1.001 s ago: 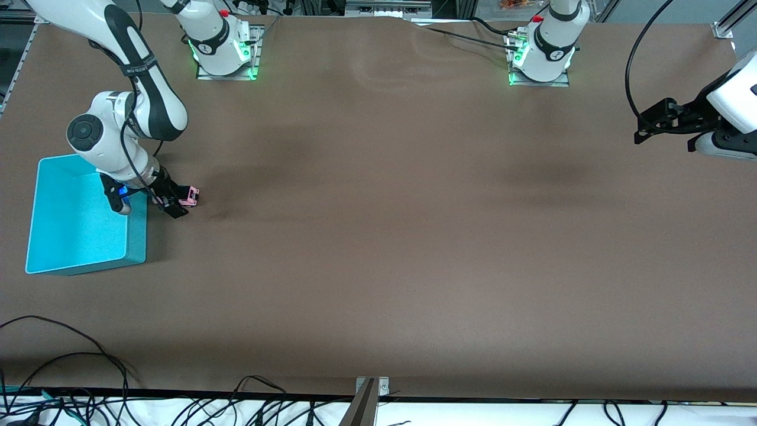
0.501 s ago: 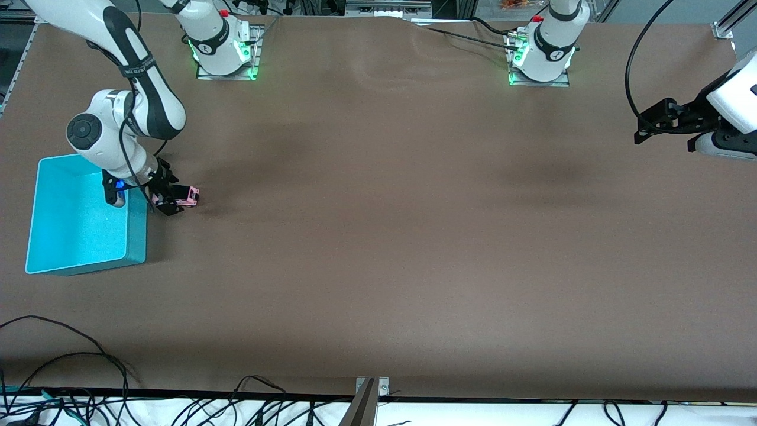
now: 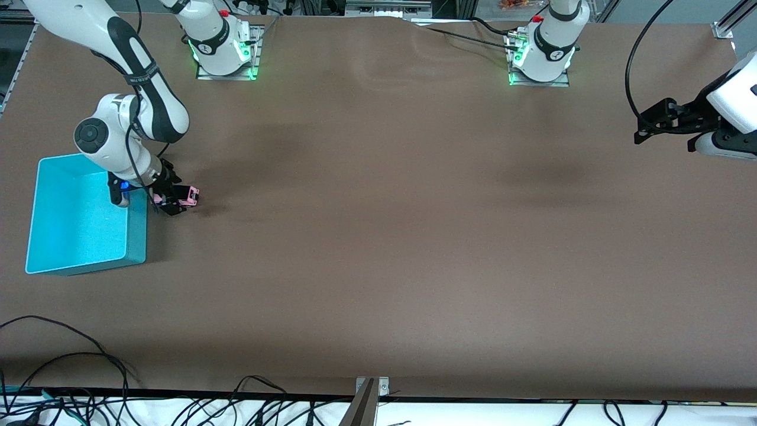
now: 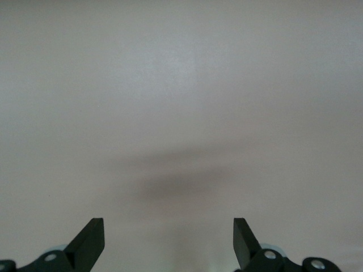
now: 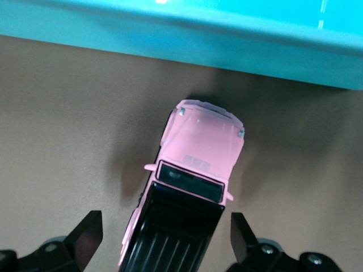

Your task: Wind and store pink jeep toy

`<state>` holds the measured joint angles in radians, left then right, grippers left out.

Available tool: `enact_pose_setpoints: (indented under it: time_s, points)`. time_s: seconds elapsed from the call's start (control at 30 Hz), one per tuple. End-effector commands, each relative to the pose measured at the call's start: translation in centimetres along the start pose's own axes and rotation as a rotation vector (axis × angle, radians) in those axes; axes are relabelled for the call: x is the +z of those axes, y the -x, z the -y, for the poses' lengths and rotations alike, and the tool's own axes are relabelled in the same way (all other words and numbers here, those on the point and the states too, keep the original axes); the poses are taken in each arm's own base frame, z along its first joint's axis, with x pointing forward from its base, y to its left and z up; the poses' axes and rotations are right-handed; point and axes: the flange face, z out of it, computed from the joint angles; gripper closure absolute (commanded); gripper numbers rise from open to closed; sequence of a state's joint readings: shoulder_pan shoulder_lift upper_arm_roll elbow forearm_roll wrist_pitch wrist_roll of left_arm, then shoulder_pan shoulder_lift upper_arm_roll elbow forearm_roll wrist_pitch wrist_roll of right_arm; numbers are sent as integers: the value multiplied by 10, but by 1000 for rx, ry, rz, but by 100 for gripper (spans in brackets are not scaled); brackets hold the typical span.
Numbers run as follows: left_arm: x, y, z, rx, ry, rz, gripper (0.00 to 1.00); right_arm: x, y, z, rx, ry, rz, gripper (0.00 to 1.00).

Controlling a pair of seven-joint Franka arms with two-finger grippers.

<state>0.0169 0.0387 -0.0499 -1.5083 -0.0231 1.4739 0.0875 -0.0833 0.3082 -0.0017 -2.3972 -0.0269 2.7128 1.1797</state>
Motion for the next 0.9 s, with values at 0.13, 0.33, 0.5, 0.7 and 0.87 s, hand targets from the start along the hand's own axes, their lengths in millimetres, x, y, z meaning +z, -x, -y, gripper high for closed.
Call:
enact_pose_setpoints:
  time_s: [0.13, 0.33, 0.5, 0.7, 0.87]
  points:
    - [-4, -1, 2, -1, -2, 5, 0, -6, -2, 0, 17, -26, -10, 70]
    - [-4, -1, 2, -1, -2, 5, 0, -26, -4, 5, 25, -58, -24, 100]
    - [-4, -1, 2, -1, -2, 5, 0, -42, -4, 9, 72, -85, -35, 100]
    - [-4, -1, 2, -1, -2, 5, 0, -71, 0, 10, 50, -47, -24, 100]
    - [-4, -1, 2, -1, -2, 5, 0, -99, 0, 18, -5, -47, -29, 100]
